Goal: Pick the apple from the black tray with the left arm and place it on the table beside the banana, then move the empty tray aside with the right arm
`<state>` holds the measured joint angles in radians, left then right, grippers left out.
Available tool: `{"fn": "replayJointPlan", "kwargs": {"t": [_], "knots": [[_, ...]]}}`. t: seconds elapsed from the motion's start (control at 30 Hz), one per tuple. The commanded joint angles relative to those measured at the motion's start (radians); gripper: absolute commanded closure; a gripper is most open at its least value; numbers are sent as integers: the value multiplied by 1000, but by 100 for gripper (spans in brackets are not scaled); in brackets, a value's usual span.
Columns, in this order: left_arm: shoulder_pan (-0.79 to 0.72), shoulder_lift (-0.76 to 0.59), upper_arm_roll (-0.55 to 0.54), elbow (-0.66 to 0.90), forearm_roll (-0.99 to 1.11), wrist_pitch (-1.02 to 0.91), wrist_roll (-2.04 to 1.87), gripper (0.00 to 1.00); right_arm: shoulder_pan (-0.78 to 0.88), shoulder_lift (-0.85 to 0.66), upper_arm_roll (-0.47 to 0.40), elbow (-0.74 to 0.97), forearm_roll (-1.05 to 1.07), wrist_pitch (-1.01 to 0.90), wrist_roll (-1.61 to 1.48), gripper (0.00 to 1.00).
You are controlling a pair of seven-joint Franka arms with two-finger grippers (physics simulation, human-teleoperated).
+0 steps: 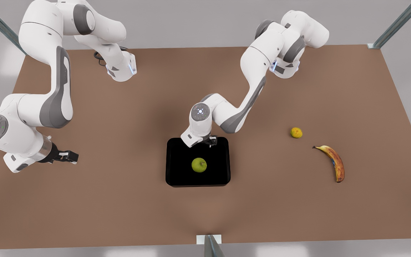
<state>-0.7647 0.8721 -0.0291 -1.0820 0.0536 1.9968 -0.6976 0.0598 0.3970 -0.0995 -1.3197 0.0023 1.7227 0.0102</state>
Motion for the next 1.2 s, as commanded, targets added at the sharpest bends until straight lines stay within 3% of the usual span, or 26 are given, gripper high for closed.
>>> {"fn": "replayJointPlan", "kwargs": {"t": [0.0, 0.3, 1.17], "knots": [[-2, 13, 0, 1, 9, 82, -365, 0, 0, -1, 0, 1, 1, 0, 34, 0], [-2, 130, 28, 19, 48, 290, -358, 0, 2, -1, 1, 1, 1, 0, 34, 0], [-2, 248, 83, 83, 123, 386, -361, 0, 2, -1, 1, 1, 1, 2, 34, 0]]}}
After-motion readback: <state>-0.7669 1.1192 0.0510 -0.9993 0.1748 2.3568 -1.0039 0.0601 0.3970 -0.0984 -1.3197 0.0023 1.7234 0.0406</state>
